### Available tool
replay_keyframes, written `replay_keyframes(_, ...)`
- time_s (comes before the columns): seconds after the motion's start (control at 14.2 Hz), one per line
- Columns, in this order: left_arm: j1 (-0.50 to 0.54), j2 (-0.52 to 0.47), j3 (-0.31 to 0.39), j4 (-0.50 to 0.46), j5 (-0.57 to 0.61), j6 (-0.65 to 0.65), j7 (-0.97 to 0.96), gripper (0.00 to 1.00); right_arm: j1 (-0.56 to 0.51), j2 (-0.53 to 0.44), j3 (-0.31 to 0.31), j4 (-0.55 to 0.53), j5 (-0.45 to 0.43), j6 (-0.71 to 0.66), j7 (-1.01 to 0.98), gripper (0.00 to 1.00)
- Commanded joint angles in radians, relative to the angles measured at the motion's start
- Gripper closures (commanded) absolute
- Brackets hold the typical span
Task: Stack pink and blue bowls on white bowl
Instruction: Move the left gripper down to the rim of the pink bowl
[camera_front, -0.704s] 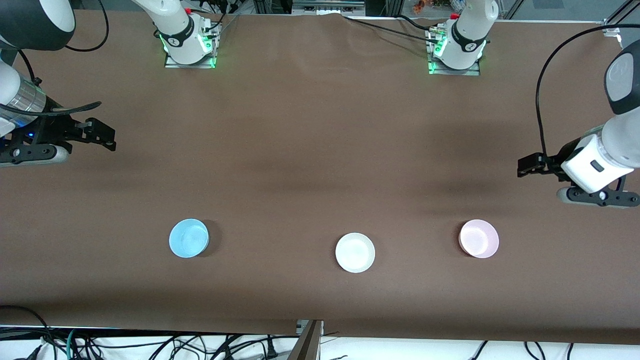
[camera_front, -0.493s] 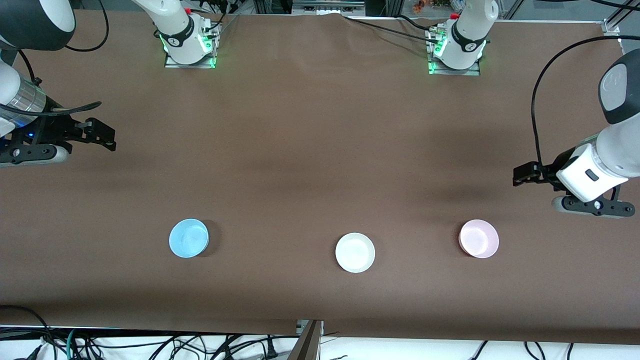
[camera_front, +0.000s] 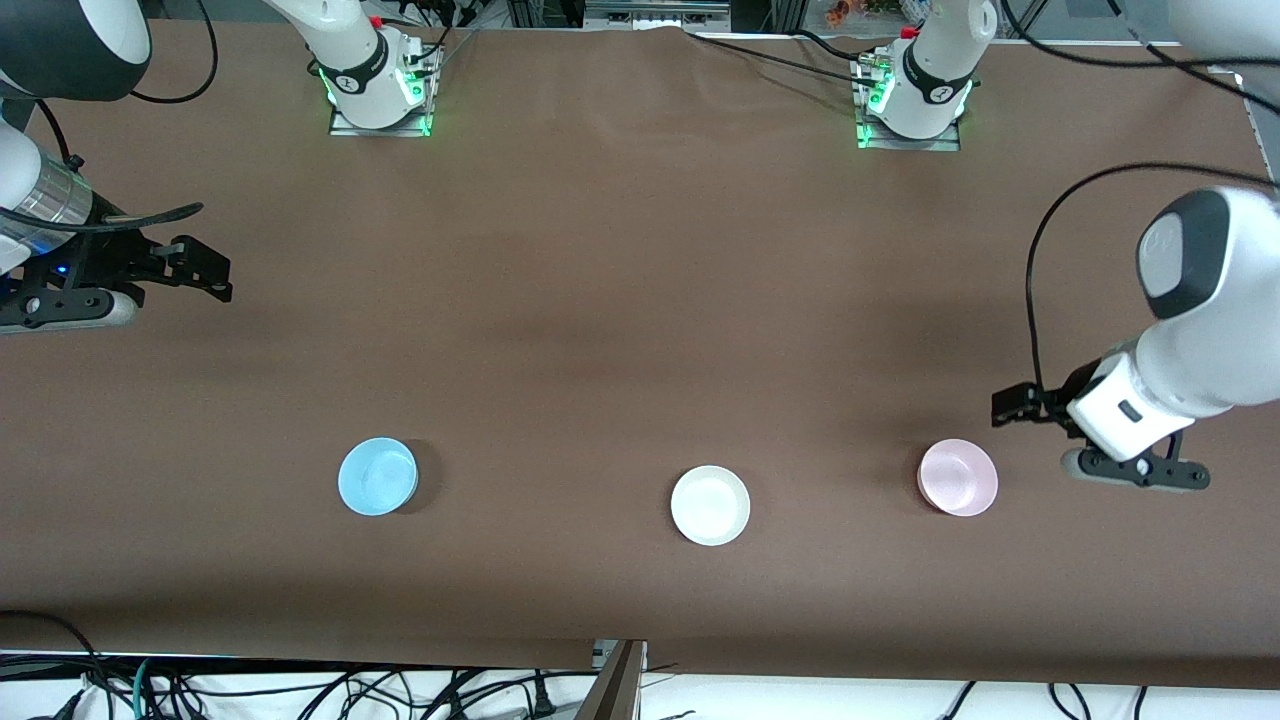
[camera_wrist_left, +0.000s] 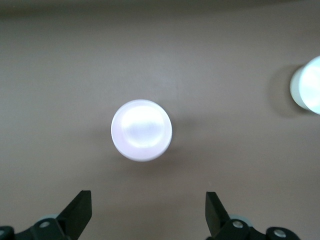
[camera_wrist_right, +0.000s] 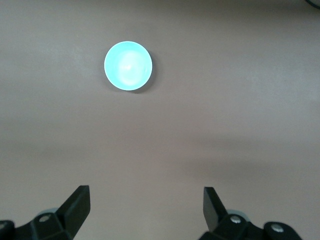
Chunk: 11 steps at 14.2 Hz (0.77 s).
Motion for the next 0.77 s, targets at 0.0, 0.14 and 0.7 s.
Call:
replay_keyframes(0.0, 0.038, 0.112, 0.007, 0.036, 0.029, 0.108, 0.020, 0.00, -0.008, 0.005, 0.011, 0.018, -0.004, -0.016, 0.010, 0.00)
replay_keyframes(0.14, 0.047, 0.167, 0.029, 0.036, 0.030, 0.172, 0.018, 0.00, -0.008, 0.005, 0.011, 0.018, -0.004, -0.016, 0.010, 0.00)
replay_keyframes(0.7, 0.049, 0.264, 0.042, 0.021, 0.139, 0.294, 0.004, 0.00, -0.008, 0.005, 0.011, 0.018, -0.004, -0.015, 0.010, 0.00)
